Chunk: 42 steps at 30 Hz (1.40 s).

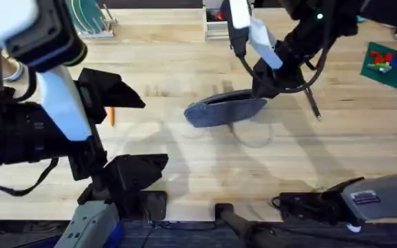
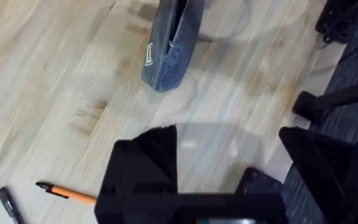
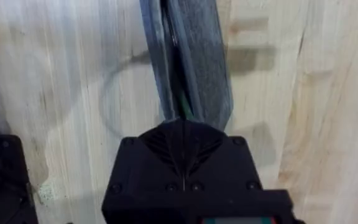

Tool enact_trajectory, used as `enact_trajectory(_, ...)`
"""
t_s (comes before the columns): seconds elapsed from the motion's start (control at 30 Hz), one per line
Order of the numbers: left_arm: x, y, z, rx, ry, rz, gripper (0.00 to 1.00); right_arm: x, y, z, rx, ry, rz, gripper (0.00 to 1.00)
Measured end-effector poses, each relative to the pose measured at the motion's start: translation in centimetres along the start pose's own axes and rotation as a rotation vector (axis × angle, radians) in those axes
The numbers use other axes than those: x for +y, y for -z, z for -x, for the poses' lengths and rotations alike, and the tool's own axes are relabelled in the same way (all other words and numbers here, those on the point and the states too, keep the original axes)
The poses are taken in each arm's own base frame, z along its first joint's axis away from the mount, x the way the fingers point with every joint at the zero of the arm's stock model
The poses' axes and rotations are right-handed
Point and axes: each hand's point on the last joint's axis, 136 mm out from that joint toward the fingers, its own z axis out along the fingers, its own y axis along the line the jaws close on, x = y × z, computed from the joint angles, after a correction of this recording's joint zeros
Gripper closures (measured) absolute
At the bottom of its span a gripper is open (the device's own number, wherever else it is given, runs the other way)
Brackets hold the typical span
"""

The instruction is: Unzip the bag, pick up the pens from the table one at a time and place them inside, then zip the bag closed.

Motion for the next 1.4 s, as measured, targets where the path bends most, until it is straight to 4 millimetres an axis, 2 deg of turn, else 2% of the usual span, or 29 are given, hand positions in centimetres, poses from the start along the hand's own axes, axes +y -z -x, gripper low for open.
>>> enact_trajectory(0.37, 0.0, 0.0, 0.0, 0.0, 0.0, 0.0, 0.005, -0.2, -1.1, -0.3, 0.011, -0.007, 0.029, 0.971)
enact_trajectory(1.07, 0.0, 0.0, 0.0, 0.0, 0.0, 0.0, 0.005, -0.2, -1.2, -0.3, 0.012, -0.008, 0.034, 0.965)
enact_trajectory(1.4, 0.0, 0.0, 0.0, 0.0, 0.0, 0.0, 0.006, 0.0, -3.8, -0.5, 0.008, -0.037, 0.131, 0.971)
